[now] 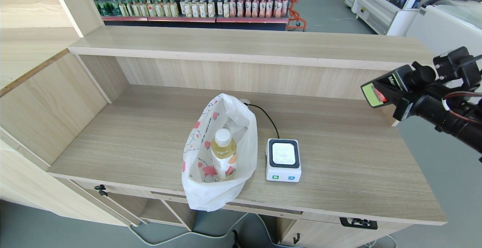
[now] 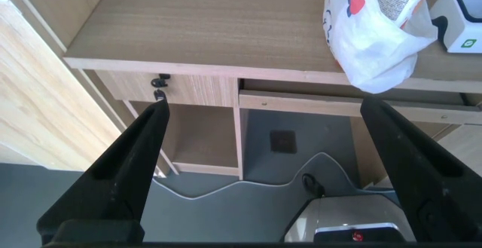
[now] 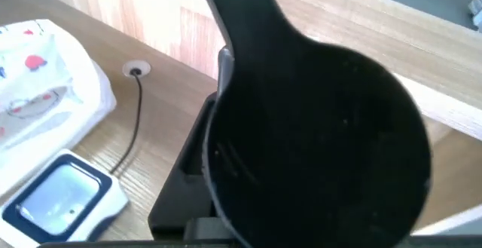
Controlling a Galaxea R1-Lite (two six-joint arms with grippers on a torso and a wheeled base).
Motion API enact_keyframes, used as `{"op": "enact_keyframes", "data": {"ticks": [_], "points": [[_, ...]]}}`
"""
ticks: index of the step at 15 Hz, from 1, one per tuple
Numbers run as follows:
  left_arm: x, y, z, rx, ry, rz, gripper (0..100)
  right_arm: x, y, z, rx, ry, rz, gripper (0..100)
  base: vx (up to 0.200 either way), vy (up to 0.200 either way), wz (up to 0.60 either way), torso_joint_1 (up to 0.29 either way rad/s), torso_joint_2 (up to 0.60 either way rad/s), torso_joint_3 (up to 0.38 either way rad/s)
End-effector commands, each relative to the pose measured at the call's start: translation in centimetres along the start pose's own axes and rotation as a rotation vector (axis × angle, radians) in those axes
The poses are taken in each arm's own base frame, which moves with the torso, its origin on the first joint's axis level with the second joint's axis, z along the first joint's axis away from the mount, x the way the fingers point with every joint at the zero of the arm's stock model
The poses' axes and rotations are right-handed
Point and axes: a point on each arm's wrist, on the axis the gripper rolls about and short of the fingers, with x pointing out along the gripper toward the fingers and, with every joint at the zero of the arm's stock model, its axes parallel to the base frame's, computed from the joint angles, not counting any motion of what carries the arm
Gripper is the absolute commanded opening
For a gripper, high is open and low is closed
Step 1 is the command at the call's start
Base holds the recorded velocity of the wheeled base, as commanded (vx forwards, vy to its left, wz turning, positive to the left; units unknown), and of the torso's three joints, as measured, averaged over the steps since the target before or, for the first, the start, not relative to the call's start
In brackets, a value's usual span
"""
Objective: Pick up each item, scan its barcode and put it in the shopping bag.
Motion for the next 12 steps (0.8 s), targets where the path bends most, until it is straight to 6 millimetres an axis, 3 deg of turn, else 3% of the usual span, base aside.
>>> {"op": "enact_keyframes", "data": {"ticks": [1,5,12], "points": [[0.0,0.0,0.0,0.0,-0.001,0.0,100,2.8,1.6,0.6,0.069,-0.041,0.048,0,0.0,0.0,0.0,0.0,0.0,0.0],[0.0,0.0,0.0,0.001,-0.001,0.0,100,6.7,4.7,0.9,0.139,-0.08,0.141,0,0.0,0.0,0.0,0.0,0.0,0.0],[0.0,0.0,0.0,0.004,-0.001,0.0,100,9.7,9.1,-1.3,0.22,-0.037,0.256,0,0.0,0.2,0.0,0.005,0.0,0.002]]}}
